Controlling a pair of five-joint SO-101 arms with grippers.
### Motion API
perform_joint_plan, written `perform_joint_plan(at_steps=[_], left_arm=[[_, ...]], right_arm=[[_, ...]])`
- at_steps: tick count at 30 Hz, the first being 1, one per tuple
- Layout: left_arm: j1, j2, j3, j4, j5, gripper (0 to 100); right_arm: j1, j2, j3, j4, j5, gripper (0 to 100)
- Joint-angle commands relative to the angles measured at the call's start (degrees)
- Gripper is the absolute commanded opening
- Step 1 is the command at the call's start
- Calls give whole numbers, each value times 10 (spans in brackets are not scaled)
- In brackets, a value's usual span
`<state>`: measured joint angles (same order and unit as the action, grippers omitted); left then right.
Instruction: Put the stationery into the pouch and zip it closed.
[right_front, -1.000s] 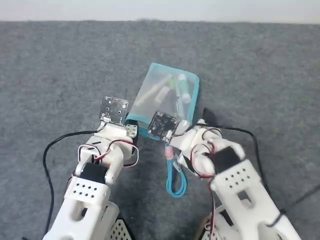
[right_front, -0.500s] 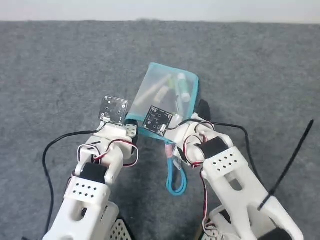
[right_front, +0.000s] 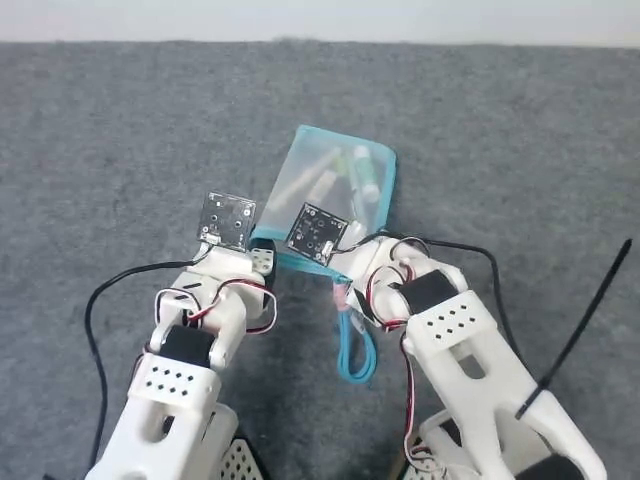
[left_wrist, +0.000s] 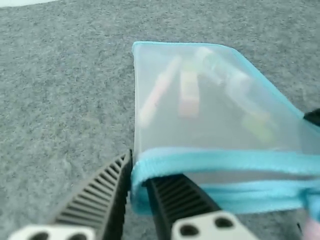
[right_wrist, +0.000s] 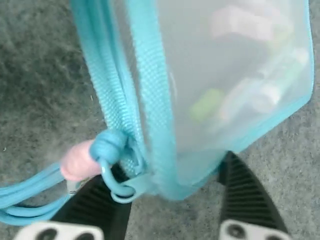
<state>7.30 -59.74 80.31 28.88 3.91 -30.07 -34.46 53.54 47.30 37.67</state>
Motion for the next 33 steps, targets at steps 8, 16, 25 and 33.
perform_joint_plan(at_steps=[8,16,25,33], left_arm=[[6,0,-25,-5,-6,10],[6,-5,-36,1,-7,28],[0,-6,-111,120,-4,101],[-6,-6,-154,182,-4,156]], right_arm=[[-1,0,-40,-18,-11,16],[31,28,-97,-29,-135,6],[80,201,-250,-34,-231,6],[83,285,-303,-36,-247,6]])
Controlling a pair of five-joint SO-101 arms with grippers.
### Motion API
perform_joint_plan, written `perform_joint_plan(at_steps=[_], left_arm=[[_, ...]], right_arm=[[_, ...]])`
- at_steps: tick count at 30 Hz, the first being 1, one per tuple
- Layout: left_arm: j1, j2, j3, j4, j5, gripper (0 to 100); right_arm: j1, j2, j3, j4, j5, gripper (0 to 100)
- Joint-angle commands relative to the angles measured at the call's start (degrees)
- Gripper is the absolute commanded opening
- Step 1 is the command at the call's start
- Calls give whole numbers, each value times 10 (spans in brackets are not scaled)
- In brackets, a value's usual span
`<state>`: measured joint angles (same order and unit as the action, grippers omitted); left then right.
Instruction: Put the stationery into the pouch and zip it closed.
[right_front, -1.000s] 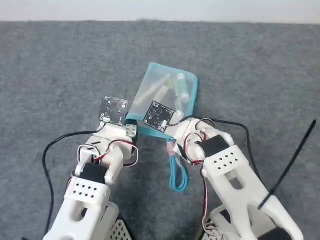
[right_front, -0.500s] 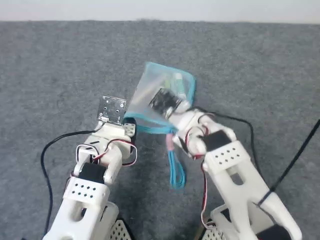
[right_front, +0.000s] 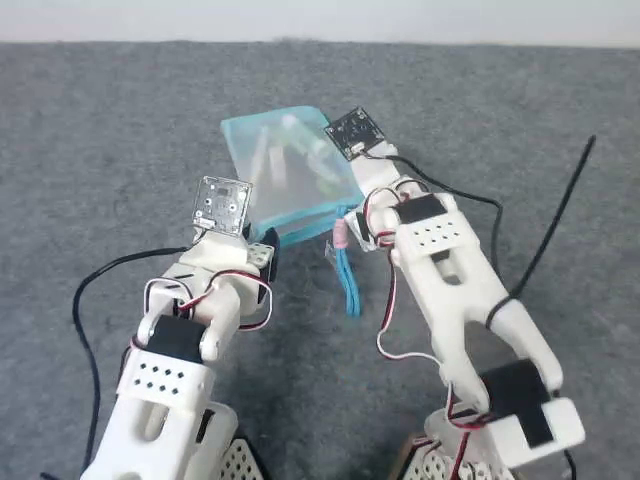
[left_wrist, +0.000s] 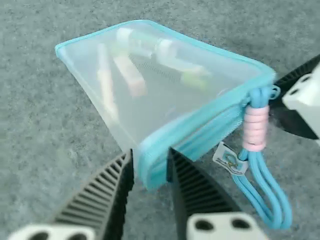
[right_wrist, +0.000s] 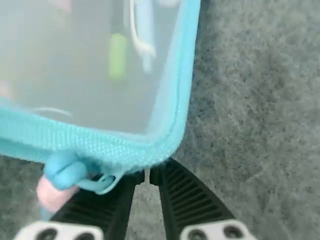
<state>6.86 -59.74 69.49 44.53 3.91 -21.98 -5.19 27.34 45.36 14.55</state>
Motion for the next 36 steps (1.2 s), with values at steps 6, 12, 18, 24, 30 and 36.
perform_joint_plan(at_steps=[6,12,18,24,30,36], left_arm=[[2,-43,-88,109,-15,215],[91,-103,-43,111,-37,217],[104,-66,-29,83,-37,218],[104,-41,-1,29,-36,218],[91,-45,10,18,-35,214],[-77,-40,-20,16,7,214]], right_arm=[[1,-7,-41,-15,-35,6],[-42,-48,-33,-1,-40,6],[-73,-171,66,-41,-41,6],[-75,-262,121,-30,-40,6],[-80,-275,126,-14,-31,6],[-95,-201,149,22,25,9]])
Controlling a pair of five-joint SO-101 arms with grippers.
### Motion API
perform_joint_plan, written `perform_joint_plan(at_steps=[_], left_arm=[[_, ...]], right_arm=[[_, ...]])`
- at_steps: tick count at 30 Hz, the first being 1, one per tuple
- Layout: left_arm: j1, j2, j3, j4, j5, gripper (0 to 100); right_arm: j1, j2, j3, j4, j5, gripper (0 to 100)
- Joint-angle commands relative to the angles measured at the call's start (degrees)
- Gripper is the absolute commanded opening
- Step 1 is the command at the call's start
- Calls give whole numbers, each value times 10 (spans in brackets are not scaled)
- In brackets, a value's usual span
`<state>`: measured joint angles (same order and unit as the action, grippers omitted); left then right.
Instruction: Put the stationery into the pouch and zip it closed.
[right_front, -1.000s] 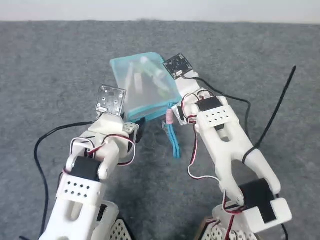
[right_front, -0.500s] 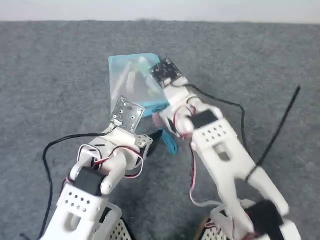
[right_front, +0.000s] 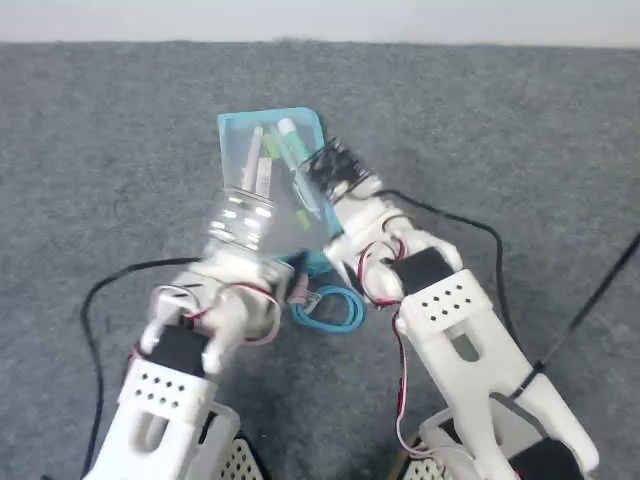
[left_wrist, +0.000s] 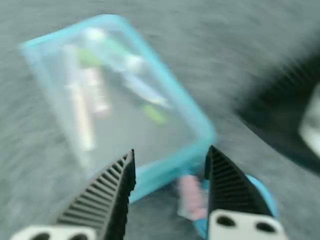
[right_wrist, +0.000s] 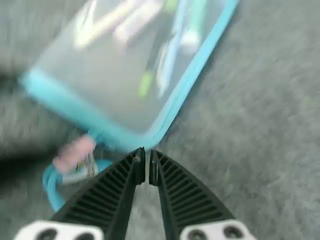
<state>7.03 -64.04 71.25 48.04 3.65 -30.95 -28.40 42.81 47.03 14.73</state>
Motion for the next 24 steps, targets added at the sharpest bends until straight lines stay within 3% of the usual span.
perform_joint_plan(at_steps=[1,7,11,14,19,24], left_arm=[[-94,3,-40,-19,-1,214],[-152,4,-14,-18,-98,214],[-205,4,-12,-17,-124,216],[-207,4,6,-7,-157,217],[-212,4,30,-33,-167,217],[-212,4,29,-37,-144,217]], right_arm=[[-7,54,-13,1,25,9],[-8,165,-57,9,10,10],[-27,146,-58,42,-42,10],[-73,101,-39,69,-56,10],[-139,55,8,11,-74,15],[-151,66,-8,-22,-169,147]])
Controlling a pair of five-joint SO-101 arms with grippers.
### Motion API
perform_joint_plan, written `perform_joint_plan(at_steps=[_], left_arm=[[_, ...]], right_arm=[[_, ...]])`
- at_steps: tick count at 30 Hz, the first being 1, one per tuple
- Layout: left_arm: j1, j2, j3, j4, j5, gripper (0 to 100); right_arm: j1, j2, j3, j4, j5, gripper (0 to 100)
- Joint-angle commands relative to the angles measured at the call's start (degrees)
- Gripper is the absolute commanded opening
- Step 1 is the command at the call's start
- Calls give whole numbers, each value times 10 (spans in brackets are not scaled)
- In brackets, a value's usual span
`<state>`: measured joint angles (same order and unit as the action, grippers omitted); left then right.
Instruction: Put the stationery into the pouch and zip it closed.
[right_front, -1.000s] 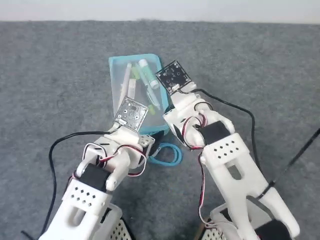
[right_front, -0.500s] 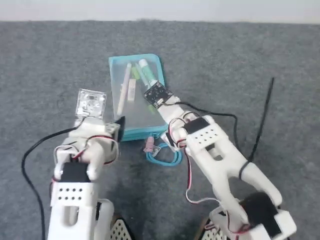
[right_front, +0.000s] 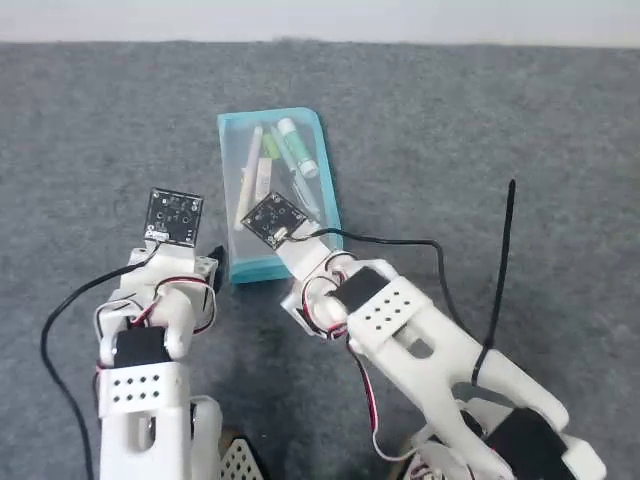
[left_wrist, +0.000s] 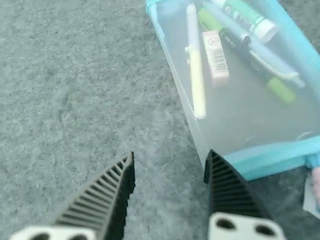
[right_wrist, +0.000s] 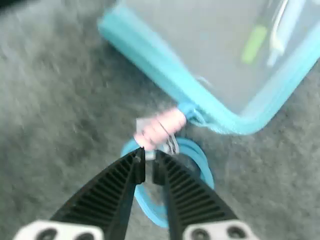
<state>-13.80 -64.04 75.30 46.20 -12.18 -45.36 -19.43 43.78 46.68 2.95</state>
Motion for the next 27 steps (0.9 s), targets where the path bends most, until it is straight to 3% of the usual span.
perform_joint_plan(at_steps=[1,10,18,23,27], left_arm=[[-4,4,-11,-18,14,217],[-4,4,-10,-18,15,217],[-3,4,-9,-18,15,217],[-3,4,-9,-18,15,217],[-3,4,-9,-18,15,217]], right_arm=[[-8,-15,-25,-19,-64,173],[-15,145,-115,-20,-127,199],[6,219,-156,-20,-130,195],[38,225,-156,-15,-127,13],[102,191,-157,31,-101,3]])
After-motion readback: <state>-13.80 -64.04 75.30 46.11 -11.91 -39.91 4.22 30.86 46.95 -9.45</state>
